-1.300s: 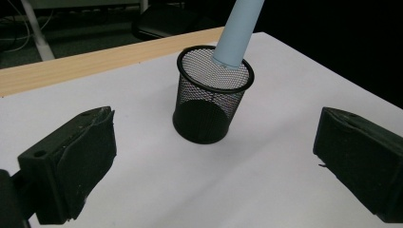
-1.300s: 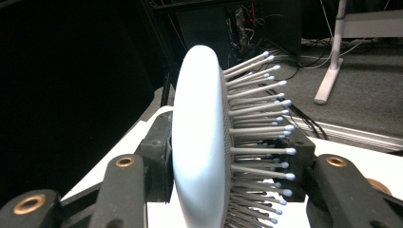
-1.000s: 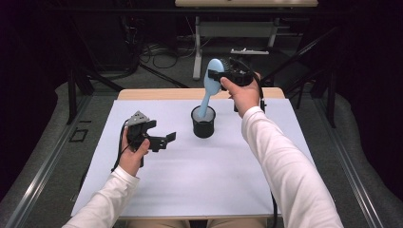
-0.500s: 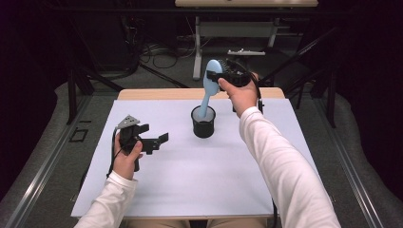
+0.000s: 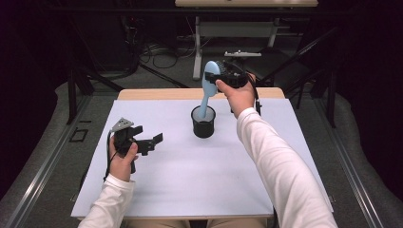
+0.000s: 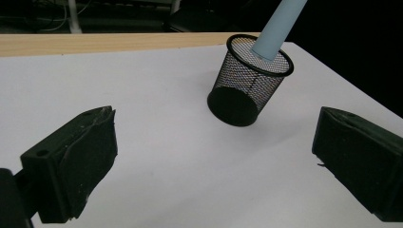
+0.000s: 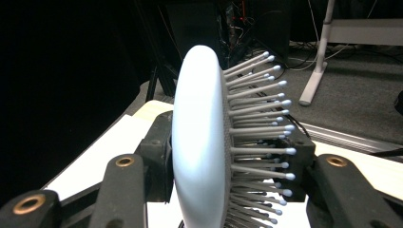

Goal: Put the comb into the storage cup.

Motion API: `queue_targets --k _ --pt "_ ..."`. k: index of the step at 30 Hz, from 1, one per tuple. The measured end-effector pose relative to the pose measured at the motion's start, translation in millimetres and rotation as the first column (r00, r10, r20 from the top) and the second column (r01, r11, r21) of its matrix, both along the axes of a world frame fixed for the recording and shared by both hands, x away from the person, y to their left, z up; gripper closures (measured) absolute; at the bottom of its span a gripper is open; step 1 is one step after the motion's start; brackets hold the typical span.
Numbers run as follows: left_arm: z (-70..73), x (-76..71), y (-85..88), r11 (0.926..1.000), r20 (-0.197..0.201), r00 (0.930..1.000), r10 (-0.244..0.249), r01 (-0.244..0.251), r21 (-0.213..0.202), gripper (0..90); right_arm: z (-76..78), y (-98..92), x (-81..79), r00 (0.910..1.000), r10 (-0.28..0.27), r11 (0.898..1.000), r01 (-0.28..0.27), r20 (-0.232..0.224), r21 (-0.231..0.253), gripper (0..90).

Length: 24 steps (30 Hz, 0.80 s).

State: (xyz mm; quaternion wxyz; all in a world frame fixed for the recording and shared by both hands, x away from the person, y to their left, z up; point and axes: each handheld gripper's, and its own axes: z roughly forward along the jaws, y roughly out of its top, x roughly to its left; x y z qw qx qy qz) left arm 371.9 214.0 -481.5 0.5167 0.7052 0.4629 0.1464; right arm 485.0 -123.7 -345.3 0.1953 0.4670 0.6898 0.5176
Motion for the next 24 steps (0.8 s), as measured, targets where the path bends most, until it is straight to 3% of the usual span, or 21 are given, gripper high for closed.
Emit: queue_targets --k 14,24 --pt "-1.4 -5.5 3.1 0.9993 0.016 0.9998 0.014 -0.015 0.035 1.3 -5.2 0.7 0.2 0.9999 -0.008 1.0 0.008 -0.006 -0.002 49.6" --pt "-2.4 -8.8 5.1 0.9996 0.015 0.9999 0.008 -0.008 0.028 1.3 -10.3 -1.6 0.7 0.9999 -0.013 1.0 0.013 -0.01 0.001 49.5"
